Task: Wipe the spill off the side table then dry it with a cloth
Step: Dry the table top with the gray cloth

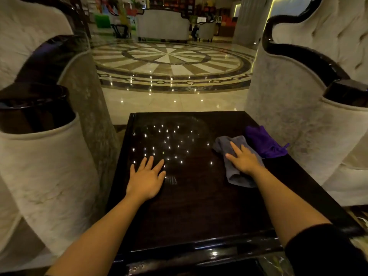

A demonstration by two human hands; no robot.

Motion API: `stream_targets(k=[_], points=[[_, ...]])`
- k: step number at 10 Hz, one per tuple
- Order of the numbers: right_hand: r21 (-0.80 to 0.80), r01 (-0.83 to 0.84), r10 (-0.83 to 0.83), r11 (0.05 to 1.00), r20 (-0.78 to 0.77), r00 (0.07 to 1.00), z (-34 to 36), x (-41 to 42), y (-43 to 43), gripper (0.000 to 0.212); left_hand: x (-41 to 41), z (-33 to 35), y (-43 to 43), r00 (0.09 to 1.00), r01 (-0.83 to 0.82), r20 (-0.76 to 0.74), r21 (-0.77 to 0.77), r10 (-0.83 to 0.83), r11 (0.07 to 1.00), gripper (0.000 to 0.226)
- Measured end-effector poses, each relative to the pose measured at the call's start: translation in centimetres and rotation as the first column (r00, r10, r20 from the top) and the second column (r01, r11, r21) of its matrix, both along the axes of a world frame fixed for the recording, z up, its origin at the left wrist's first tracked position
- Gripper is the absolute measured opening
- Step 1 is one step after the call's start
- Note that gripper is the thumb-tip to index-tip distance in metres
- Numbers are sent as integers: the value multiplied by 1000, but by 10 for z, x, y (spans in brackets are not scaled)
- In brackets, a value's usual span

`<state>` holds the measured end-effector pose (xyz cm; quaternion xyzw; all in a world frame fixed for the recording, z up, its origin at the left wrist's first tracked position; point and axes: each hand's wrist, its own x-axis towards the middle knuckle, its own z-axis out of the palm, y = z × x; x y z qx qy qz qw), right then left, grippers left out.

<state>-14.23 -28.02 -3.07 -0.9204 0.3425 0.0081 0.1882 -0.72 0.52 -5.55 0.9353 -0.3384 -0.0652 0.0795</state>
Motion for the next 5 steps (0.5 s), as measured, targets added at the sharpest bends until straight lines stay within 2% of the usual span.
stream_targets(k=[2,4,5], points=[[-16,34,-34,999,-8,999,-8,20,4,62,2,0,0,1000,5,-10,2,-4,1000,53],[-52,-119,120,992,15,993,-8,30,34,57,1,0,0,1000,9,8,-9,-9,1000,52],[-31,-250,251,968,44,967,-7,30,60,55,0,0,0,1000,7,10,-3,-7,1000,52]])
